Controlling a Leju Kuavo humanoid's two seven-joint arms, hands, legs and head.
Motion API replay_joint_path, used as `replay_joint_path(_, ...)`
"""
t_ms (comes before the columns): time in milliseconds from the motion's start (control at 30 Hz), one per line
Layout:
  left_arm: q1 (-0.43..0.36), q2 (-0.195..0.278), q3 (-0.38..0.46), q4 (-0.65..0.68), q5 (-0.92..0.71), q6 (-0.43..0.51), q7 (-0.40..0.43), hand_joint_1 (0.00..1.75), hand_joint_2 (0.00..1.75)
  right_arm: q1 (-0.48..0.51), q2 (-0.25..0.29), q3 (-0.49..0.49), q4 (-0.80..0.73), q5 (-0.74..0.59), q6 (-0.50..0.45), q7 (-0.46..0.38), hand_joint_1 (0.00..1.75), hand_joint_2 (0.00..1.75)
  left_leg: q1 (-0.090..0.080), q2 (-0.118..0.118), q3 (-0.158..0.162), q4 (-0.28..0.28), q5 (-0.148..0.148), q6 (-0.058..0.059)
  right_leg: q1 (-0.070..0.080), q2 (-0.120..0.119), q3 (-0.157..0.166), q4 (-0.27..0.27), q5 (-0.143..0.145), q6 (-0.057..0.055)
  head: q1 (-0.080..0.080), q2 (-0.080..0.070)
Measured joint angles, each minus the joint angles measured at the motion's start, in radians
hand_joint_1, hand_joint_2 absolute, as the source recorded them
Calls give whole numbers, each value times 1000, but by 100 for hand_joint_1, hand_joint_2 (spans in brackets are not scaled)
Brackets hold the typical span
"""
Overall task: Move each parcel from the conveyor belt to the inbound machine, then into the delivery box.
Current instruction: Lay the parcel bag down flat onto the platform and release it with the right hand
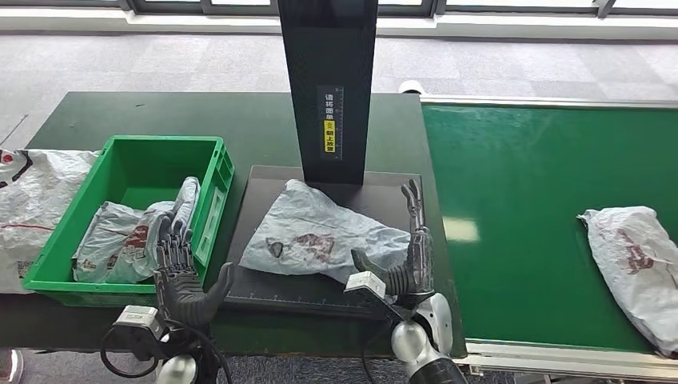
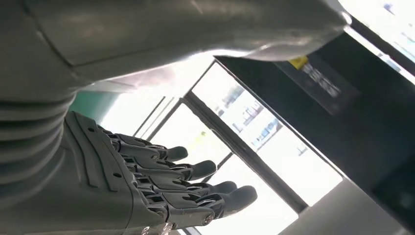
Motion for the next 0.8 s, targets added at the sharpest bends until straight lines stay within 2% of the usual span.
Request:
replay_joint_path(267,-4,1,-9,14,-5,7,-1,0,175,73,0,-2,-169,-33,-2,-18,0,175,0,0,0,0,0,0,0,0,0,0,0,0,0,0)
replay_joint_path(800,-12,3,-18,26,-9,7,-1,0,175,102,0,-6,-247,-31,-2,-20,0,175,0,0,1,0,0,0,0,0,1,0,0,0,0,0)
